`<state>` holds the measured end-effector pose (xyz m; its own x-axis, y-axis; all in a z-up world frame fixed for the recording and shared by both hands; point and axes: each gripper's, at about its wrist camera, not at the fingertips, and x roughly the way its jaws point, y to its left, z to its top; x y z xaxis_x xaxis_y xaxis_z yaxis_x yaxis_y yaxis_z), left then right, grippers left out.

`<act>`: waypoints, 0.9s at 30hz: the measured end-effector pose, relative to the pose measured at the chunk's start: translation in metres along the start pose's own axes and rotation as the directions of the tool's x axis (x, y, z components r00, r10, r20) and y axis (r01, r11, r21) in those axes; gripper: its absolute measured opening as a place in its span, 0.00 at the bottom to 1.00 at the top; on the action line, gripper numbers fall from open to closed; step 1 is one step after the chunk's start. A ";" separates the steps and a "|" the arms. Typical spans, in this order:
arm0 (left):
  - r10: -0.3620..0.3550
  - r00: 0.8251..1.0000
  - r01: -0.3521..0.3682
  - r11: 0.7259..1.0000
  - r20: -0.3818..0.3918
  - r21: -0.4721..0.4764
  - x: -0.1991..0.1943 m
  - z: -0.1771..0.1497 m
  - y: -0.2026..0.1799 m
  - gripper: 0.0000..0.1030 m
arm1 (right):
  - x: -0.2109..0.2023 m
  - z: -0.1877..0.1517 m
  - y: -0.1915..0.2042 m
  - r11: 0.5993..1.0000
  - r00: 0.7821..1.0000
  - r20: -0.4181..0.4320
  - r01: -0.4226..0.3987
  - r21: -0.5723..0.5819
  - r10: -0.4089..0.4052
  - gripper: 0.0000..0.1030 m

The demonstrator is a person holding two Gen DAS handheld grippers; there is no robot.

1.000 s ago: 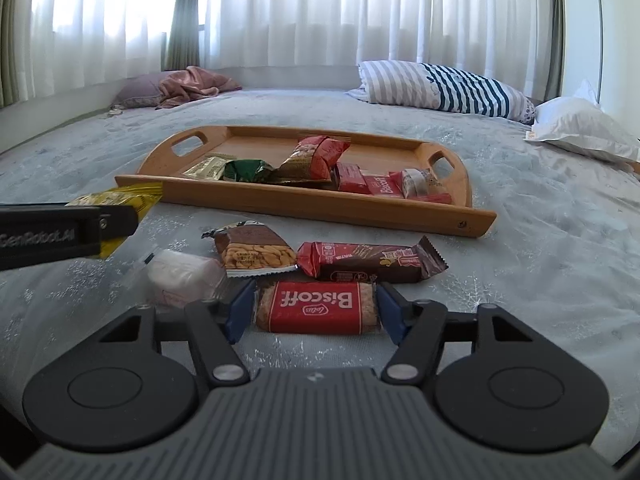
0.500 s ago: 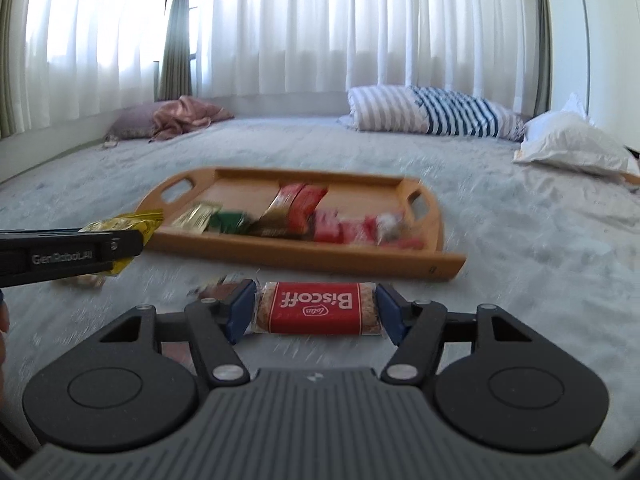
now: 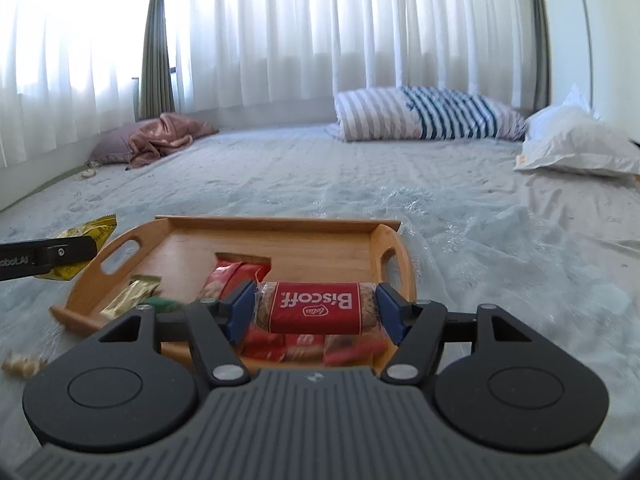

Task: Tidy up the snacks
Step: 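Carry the yellow bag onto the tray with the left tool while the right tool places the Biscoff packet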

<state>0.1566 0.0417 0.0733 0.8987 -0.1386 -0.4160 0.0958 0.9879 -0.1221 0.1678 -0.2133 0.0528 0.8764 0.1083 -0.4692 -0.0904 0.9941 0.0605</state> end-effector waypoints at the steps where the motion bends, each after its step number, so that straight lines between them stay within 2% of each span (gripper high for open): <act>1: -0.003 1.000 0.003 1.000 -0.011 -0.004 0.009 0.004 -0.001 0.50 | 0.010 0.005 -0.003 1.000 1.000 -0.016 0.004 0.000 -0.004 0.65; 6: -0.002 0.998 0.001 1.000 -0.064 -0.009 0.052 0.015 -0.011 0.50 | 0.056 0.022 -0.013 1.000 0.996 -0.088 -0.024 0.003 0.024 0.65; 12: 0.020 0.992 -0.020 1.000 -0.123 0.001 0.092 0.006 -0.024 0.50 | 0.094 0.024 -0.016 0.998 0.987 -0.155 -0.043 0.036 0.048 0.65; 19: 0.048 0.986 -0.049 0.999 -0.160 -0.005 0.118 -0.007 -0.027 0.50 | 0.112 0.016 -0.010 0.999 0.985 -0.165 -0.038 0.035 0.044 0.65; 27: 0.061 0.983 -0.060 0.998 -0.170 0.016 0.125 -0.015 -0.030 0.50 | 0.115 0.010 -0.006 0.999 0.989 -0.143 -0.034 0.016 0.036 0.65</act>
<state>0.2599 -0.0062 0.0111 0.8170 -0.0875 -0.5700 0.0491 0.9954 -0.0824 0.2739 -0.2068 0.0074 0.7959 0.1444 -0.5879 -0.1127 0.9895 0.0905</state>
